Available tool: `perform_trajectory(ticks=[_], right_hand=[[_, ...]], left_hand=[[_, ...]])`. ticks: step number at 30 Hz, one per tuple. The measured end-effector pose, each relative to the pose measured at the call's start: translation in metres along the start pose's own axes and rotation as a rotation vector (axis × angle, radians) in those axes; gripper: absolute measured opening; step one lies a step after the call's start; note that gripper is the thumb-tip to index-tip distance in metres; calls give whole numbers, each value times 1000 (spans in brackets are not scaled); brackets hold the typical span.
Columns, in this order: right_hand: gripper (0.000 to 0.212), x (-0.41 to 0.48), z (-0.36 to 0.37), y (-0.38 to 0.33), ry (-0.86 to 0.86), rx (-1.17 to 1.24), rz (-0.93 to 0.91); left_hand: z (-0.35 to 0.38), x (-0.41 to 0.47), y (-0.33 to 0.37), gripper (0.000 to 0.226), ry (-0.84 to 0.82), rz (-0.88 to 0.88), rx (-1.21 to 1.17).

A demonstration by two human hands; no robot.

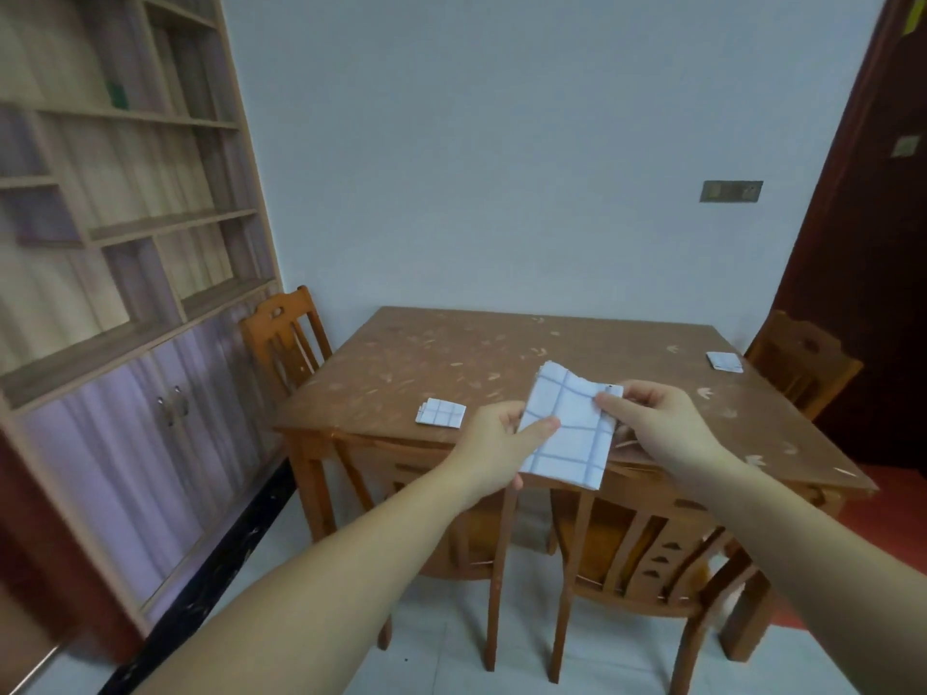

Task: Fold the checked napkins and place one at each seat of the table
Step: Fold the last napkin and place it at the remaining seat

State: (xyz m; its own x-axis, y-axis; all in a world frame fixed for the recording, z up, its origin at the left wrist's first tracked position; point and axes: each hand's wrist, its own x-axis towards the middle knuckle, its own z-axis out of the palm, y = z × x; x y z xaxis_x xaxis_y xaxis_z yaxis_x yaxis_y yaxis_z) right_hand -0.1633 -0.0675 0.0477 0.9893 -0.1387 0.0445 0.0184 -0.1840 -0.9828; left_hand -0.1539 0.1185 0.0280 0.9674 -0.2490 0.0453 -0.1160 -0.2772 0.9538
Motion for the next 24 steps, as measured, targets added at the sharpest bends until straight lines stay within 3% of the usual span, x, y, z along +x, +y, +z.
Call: perform_trajectory(ticks=[4,7,12,18,24], right_hand=[[19,9,58,-13,-64,-9,-10],[21,18,117,-22,-185,-54,-47],[20,30,242,-39,-334,-61,-72],[16,39,363,-40,-733,-197,109],[15,88,419,-30,-752,-214,155]], left_hand=[[-57,-8,-22,18,42,-11,-15],[-111,-8,-44,22,89,-35,-138],[-218,-11,-86,23,326,-5,-220],[-326,-13,-125,24,573,-5,-256],[-383,8,-162,22,660,-84,-303]])
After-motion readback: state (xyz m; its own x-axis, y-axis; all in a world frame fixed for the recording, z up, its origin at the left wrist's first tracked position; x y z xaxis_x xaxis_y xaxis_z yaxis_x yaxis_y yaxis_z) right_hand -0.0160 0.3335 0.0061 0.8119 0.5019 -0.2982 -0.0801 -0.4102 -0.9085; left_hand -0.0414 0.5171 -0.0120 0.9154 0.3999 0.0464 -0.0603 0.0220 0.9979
